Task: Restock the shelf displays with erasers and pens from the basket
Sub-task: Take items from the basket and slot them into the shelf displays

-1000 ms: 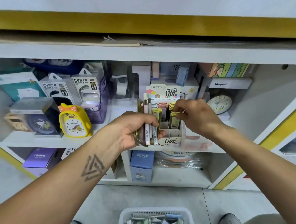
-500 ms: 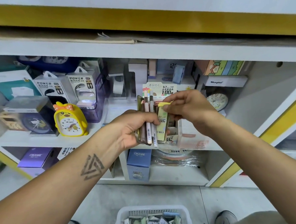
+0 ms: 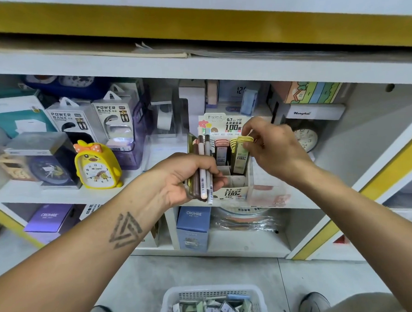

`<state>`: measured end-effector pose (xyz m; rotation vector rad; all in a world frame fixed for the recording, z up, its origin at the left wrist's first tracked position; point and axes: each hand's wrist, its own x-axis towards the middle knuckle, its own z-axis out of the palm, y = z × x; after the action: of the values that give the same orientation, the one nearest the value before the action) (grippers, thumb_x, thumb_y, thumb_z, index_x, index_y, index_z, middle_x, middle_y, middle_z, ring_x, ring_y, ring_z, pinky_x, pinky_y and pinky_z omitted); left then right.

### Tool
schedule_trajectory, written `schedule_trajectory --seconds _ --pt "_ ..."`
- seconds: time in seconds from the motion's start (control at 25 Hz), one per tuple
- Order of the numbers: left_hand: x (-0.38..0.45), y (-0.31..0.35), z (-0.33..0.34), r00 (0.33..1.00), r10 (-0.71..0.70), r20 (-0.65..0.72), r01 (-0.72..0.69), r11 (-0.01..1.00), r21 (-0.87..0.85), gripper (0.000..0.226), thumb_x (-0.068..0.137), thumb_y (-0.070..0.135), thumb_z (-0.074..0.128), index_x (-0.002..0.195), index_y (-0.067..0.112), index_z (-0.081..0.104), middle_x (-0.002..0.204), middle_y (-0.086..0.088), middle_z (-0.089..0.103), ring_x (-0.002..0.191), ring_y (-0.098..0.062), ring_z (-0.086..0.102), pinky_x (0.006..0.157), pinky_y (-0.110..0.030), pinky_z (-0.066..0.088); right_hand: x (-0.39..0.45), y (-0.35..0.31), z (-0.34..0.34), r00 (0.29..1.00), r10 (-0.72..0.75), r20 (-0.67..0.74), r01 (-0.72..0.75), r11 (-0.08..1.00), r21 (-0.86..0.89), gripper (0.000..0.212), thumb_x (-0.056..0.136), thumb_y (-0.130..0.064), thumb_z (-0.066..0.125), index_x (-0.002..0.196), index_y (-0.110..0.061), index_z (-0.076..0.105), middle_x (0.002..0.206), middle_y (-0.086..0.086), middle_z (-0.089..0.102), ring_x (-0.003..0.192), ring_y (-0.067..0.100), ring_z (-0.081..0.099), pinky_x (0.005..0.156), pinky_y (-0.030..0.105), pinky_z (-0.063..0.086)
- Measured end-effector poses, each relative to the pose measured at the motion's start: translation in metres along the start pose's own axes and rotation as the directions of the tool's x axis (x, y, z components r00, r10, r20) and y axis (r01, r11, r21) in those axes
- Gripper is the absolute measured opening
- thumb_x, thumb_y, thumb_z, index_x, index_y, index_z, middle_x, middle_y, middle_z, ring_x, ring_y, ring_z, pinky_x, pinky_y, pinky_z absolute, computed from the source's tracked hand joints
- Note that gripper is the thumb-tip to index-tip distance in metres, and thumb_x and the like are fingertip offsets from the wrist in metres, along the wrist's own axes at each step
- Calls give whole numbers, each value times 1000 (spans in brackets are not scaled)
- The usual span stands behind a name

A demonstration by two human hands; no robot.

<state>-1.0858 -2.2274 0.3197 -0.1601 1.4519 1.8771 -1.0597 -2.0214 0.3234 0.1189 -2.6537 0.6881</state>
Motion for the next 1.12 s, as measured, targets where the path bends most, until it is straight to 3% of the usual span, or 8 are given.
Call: schedule_trajectory --seconds 0.16,0.36,0.48,0.56,0.68,0.84,0.96,1.12 --pt "0 -1 -1 999 -17 31 17 1000 11 10 84 -14 54 79 -9 60 68 -22 67 62 -29 71 50 -32 59 -3 3 9 996 17 84 -18 1000 12 16 91 -12 67 101 -22 60 89 2 66 83 25 63 76 42 54" --pt "-3 -1 1 993 -10 116 11 1000 -5 17 84 -14 53 74 -7 65 69 -22 67 65 -30 72 55 -32 61 -3 3 12 996 -83 34 89 956 -278 15 96 -15 61 103 -10 74 106 3 63 90 26 62 76 41 52" --pt "-4 -1 4 987 -12 162 14 1000 -6 17 84 -13 53 75 -6 66 70 -24 68 66 -29 72 56 -32 61 1 -6 6 992 114 46 -119 984 131 12 94 -23 67 98 -17 76 89 -6 70 73 6 59 74 32 51" --pt "-5 -2 8 983 -11 181 10 1000 7 11 83 -13 53 83 -6 63 71 -25 68 66 -30 72 56 -30 60 1 -14 4 937 267 224 -345 808 478 12 92 -30 71 94 -20 77 78 -8 73 64 4 58 59 26 46" --pt "-4 -5 13 977 -25 210 21 1000 19 13 76 -12 57 88 -8 62 77 -27 69 72 -34 73 61 -33 62 -2 -19 1 885 293 362 -463 632 622 7 90 -20 73 92 -13 75 75 -2 73 60 10 59 51 21 43" --pt "0 -7 16 962 -29 270 49 997 -66 14 69 -10 61 79 -9 71 89 -31 69 84 -41 72 68 -44 62 2 -3 -24 889 374 265 -423 446 788 5 90 2 65 92 1 69 77 14 71 60 18 64 55 25 52" --pt "5 -5 17 974 -9 224 23 998 -58 10 70 -8 63 75 -3 69 83 -23 70 71 -32 72 59 -36 61 6 21 -48 849 528 -28 -315 547 776 5 92 4 63 96 5 66 68 12 69 53 18 64 55 26 54" --pt "10 -5 22 988 -5 153 2 1000 19 15 72 -2 68 86 3 64 69 -13 61 53 -17 60 43 -23 50 1 43 -52 882 395 -257 -245 850 466 10 93 -1 64 102 4 63 75 16 69 61 23 68 66 40 60"
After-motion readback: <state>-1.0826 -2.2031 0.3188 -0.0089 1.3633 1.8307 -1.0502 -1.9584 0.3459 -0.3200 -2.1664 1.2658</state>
